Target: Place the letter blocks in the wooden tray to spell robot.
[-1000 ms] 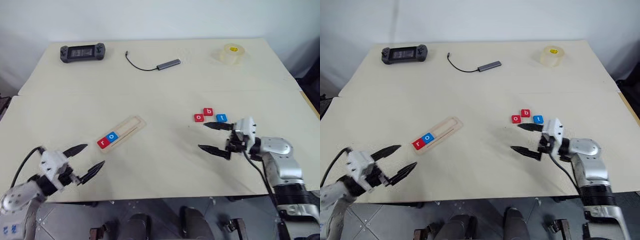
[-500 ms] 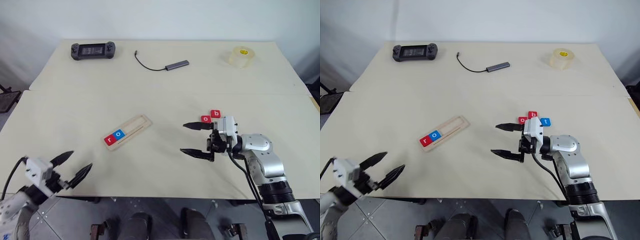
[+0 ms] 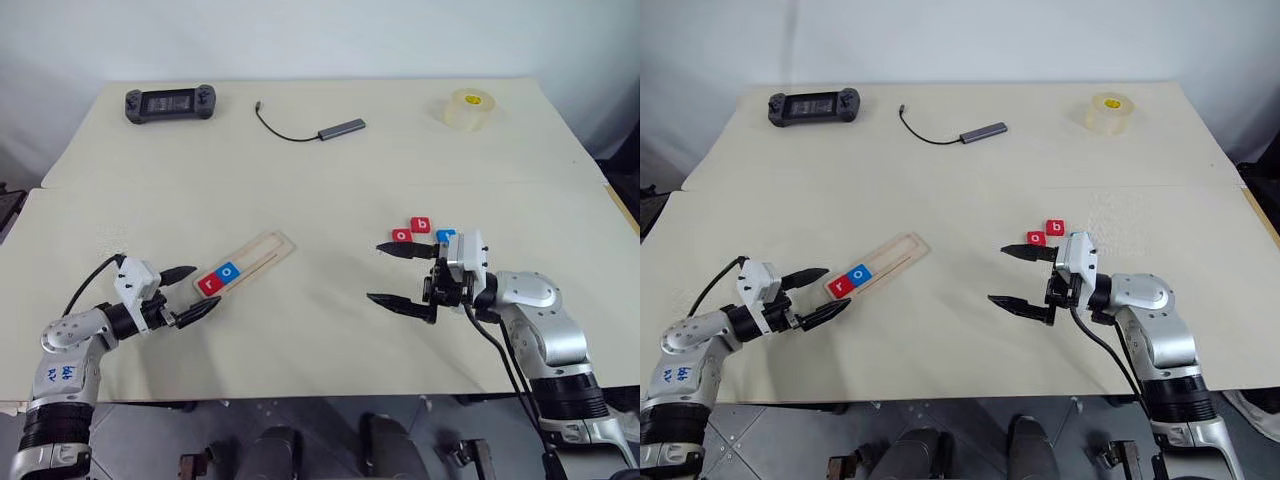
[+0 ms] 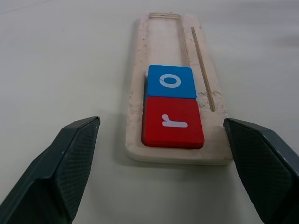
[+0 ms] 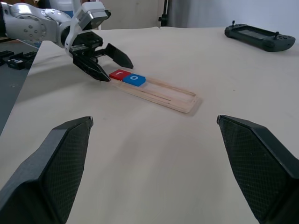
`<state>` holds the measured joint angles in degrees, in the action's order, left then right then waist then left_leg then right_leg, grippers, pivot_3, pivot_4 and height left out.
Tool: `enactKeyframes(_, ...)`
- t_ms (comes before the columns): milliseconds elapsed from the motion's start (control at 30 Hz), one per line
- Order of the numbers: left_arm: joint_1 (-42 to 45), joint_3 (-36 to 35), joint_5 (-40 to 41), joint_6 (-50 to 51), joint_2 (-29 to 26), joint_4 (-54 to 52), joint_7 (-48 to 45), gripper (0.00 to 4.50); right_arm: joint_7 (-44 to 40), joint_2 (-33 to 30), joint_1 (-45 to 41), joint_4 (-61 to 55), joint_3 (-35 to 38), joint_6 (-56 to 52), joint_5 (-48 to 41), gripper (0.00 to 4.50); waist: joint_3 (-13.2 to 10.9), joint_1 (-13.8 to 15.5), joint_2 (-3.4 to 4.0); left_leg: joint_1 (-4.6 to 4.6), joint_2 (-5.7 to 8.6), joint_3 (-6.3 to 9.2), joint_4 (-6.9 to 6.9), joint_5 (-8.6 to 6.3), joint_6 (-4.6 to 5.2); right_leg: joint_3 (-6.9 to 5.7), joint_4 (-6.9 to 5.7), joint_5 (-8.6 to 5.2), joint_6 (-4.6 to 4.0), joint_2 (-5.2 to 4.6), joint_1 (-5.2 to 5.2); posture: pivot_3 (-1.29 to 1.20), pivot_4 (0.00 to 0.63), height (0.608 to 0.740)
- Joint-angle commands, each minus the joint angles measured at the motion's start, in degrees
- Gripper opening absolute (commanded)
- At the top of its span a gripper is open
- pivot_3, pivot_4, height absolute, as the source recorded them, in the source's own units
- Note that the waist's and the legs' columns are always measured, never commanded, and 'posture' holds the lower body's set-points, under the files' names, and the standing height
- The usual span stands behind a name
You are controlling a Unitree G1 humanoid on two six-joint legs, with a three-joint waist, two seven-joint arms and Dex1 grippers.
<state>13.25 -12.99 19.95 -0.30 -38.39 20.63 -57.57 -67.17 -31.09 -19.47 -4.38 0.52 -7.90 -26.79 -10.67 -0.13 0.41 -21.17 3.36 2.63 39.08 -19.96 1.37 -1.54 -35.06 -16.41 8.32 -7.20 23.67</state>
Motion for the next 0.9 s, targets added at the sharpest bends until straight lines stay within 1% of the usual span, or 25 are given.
enactKeyframes(33, -0.2, 1.3, -1.0, 0.0, -0.2, 1.8, -1.5, 4.5, 1.3, -0.5, 1.1, -3.7, 1.4, -0.8, -1.6, 4.46, 0.0, 0.0, 0.0, 0.0, 0.01, 0.0, 0.01, 0.0, 0.0, 0.01, -0.01, 0.0, 0.0, -0.02, 0.0, 0.0, 0.15, 0.74)
enactKeyframes(400, -1.4, 2.2, -1.1, 1.2, -0.1, -0.6, -1.8, 4.5, 2.8, -0.5, 0.8, -4.1, 1.3, -1.1, -1.6, 4.46, 0.0, 0.0, 0.01, 0.02, 0.02, -0.01, 0.01, 0.0, 0.01, 0.04, -0.04, 0.0, 0.0, -0.04, 0.0, 0.0, 0.15, 0.74)
enactKeyframes(600, -0.9, 3.2, -3.5, 0.3, -0.3, 1.7, -0.3, 4.5, 3.4, -0.2, 0.6, -4.1, 1.1, -0.9, -1.5, 4.46, 0.0, 0.1, 0.05, 0.03, 0.02, -0.01, 0.01, 0.0, 0.01, 0.04, -0.04, 0.0, 0.0, -0.04, -0.01, 0.0, 0.15, 0.74)
enactKeyframes(700, -0.5, 3.5, -3.5, 0.2, 0.0, 3.0, -0.5, 3.89, 3.8, -0.1, 0.6, -4.2, 1.1, -0.7, -1.4, 4.5, 0.1, 0.1, 0.1, 0.07, 0.04, -0.01, 0.01, 0.01, 0.02, 0.04, -0.05, 0.0, 0.0, -0.06, -0.03, 0.0, 0.15, 0.74)
enactKeyframes(733, -0.4, 3.6, -3.6, 0.0, 0.0, 3.3, -0.5, 3.59, 4.0, -0.1, 0.7, -4.2, 1.1, -0.7, -1.4, 4.5, 0.1, 0.1, 0.1, 0.07, 0.03, -0.01, 0.01, 0.01, 0.02, 0.04, -0.06, 0.0, 0.0, -0.05, -0.03, 0.0, 0.15, 0.74)
enactKeyframes(767, -0.3, 3.7, -3.6, -0.3, 0.1, 3.6, -0.6, 3.4, 4.0, -0.2, 0.7, -4.2, 1.2, -0.7, -1.5, 4.5, 0.1, 0.1, 0.14, 0.07, 0.04, -0.02, 0.01, 0.01, 0.02, 0.05, -0.07, 0.0, 0.0, -0.05, -0.03, 0.0, 0.15, 0.74)
enactKeyframes(900, 0.3, 3.8, -2.6, -2.9, 1.1, 3.4, -2.1, 3.39, 3.8, -1.0, 1.2, -4.3, 1.7, -0.7, -1.5, 4.5, 0.1, 0.1, 0.17, 0.08, 0.05, -0.02, 0.02, 0.02, 0.03, 0.05, -0.08, 0.0, 0.0, -0.07, -0.03, 0.0, 0.15, 0.74)
